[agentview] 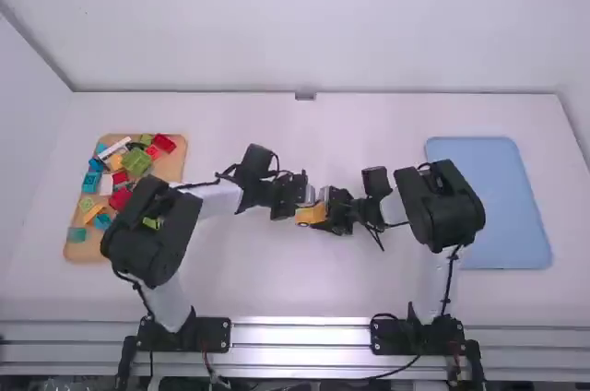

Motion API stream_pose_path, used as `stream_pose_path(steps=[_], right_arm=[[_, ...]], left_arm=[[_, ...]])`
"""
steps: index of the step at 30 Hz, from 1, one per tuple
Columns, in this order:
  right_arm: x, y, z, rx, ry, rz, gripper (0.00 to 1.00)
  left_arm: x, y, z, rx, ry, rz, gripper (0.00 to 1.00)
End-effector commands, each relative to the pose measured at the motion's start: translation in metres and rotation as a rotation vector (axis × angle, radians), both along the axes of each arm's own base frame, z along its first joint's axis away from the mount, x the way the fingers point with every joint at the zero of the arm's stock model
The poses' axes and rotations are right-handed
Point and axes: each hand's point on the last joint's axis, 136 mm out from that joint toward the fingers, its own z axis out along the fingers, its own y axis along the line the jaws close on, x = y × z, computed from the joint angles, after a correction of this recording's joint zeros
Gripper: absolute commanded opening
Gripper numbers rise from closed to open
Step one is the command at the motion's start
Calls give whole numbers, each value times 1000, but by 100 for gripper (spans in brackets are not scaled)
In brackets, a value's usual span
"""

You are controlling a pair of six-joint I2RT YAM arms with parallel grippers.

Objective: Assemble lego blocks to make yellow taxi

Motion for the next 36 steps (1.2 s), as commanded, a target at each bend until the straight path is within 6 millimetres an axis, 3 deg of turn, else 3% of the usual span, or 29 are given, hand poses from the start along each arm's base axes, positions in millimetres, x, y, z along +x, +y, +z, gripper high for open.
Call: stream_pose_path(steps=[1,4,8,12,16,20,22,25,29,32,36], right_arm=[[-1,-3,-11,-44,21,-20,52],[-1,-3,-11,-44,23,-20,52],[-1,-3,-11,-44,23,-21,52],[-1,-3,-11,-44,23,-20,52],[-1,-3,-11,-44,23,-21,52],[-1,-3,-11,-44,23,-21,52],[-1,-3,-11,-44,23,-21,52],[-1,-3,-11,-43,20,-20,52],[-1,-3,-11,-44,20,-21,52],[-1,-3,-11,-43,21,-20,52],[-1,-3,-11,-44,20,-21,52]], left_arm=[[-7,7,-29,86,100,70,2],[-7,29,-54,246,149,157,2],[-10,44,-62,317,186,186,2],[-9,31,-52,231,182,152,2],[1,19,-23,77,141,111,2],[8,21,3,-13,113,102,2],[11,23,4,-15,108,108,2],[6,22,-3,20,122,112,2],[-5,16,-30,133,140,111,2],[-10,28,-52,266,178,179,2],[-3,28,-48,266,183,219,2]])
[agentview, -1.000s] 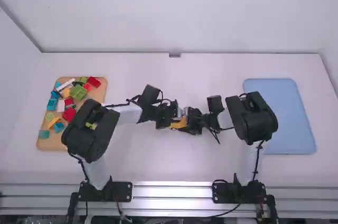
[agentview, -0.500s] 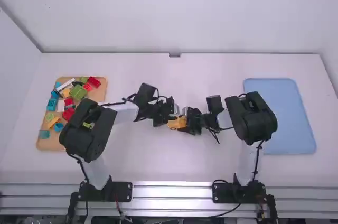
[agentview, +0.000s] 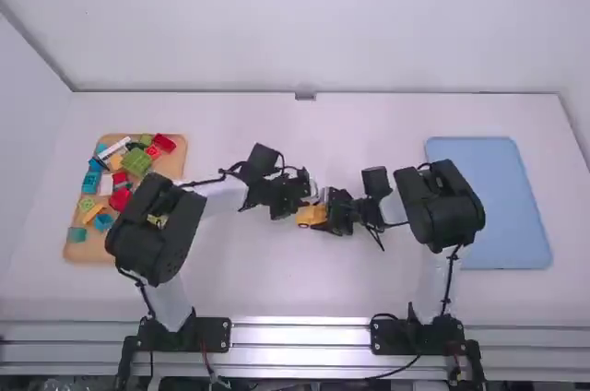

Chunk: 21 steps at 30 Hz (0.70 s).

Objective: Assemble lego blocks to make yellow taxi

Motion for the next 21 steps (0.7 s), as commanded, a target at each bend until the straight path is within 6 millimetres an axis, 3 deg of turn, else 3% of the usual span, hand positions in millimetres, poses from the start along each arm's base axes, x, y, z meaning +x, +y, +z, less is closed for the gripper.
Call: stream_pose_path(steps=[1,6,7,9,12,16,17,18,21], right_arm=[[1,-4,-12,-52,18,-31,52],[1,-4,-12,-51,18,-30,53],[1,-4,-12,-51,18,-30,53],[1,-4,-12,-51,17,-30,54],[1,-4,-12,-50,16,-30,54],[4,-3,-11,-49,27,-38,57],[7,-3,-10,-47,41,-51,64],[10,-2,-7,-42,53,-62,73],[14,-1,-3,-41,76,-82,93]], left_arm=[[-14,11,-20,56,74,39,2],[10,15,46,-108,-44,65,2],[12,16,50,-115,-51,75,2],[26,32,75,-143,-80,171,2],[33,55,96,-126,-102,308,5],[37,77,110,-84,-153,465,43],[37,82,116,-83,-170,507,63],[35,88,123,-95,-178,560,99],[35,107,141,-128,-194,703,99]])
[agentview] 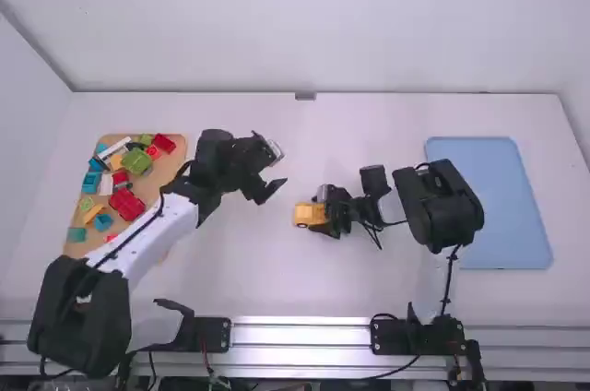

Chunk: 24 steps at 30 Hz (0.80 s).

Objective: Assemble lego blocks to make yellow taxi

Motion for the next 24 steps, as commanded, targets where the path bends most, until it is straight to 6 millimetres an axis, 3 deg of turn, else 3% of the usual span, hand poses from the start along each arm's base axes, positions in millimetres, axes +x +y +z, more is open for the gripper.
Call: stream_pose_path(steps=[1,5,7,11,13,16,18,21,24], right_arm=[[6,-5,-3,-43,46,-56,96],[6,-14,5,-123,59,-94,99],[5,-19,11,-155,63,-111,99],[7,-33,47,-242,25,-175,99],[10,-33,76,-225,-12,-203,99],[14,-29,107,-176,-56,-211,99],[24,-18,140,-110,-106,-214,99],[40,0,173,-54,-122,-237,99],[46,19,194,-29,-139,-205,98]], left_arm=[[6,28,15,-46,-1,225,99],[10,71,34,-93,-28,483,99],[10,82,39,-103,-39,541,99],[10,90,45,-55,-84,560,99],[10,91,47,0,-114,524,99],[13,93,52,-28,-127,544,99],[16,109,62,-153,-122,718,99],[12,132,72,-215,-143,886,99],[4,147,79,-188,-174,958,99]])
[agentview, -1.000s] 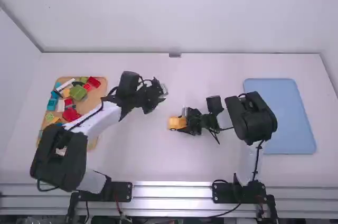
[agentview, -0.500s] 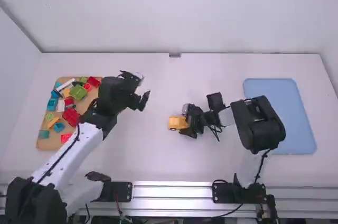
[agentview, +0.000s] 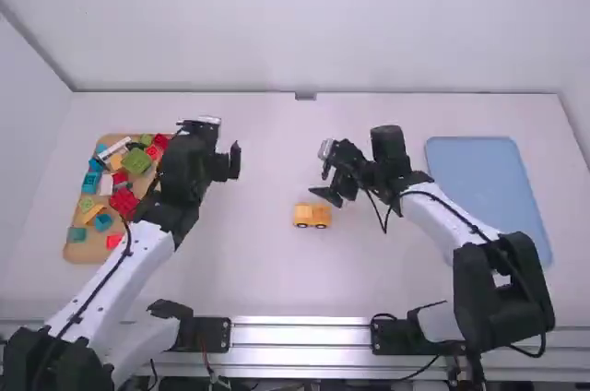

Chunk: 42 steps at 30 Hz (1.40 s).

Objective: Assemble lego blocks to make yellow taxi

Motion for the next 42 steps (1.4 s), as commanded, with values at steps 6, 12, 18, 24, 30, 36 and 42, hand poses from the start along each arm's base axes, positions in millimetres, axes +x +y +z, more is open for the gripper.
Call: stream_pose_path(steps=[6,12,18,24,30,36,42], right_arm=[[6,65,62,95,3,114,99],[-6,102,105,195,17,220,99],[-16,149,120,239,44,297,98],[-19,188,119,228,66,359,98],[-18,214,117,181,84,415,99],[-15,228,121,183,81,430,99],[-7,228,117,162,69,390,99]], left_arm=[[-37,63,43,-25,-54,330,99],[-65,102,62,-103,-35,433,99],[-107,158,72,-186,-43,666,99],[-131,185,63,-264,-31,784,99],[-139,220,49,-362,-13,861,99],[-130,252,32,-467,41,889,95],[-60,264,31,-479,145,704,86]])
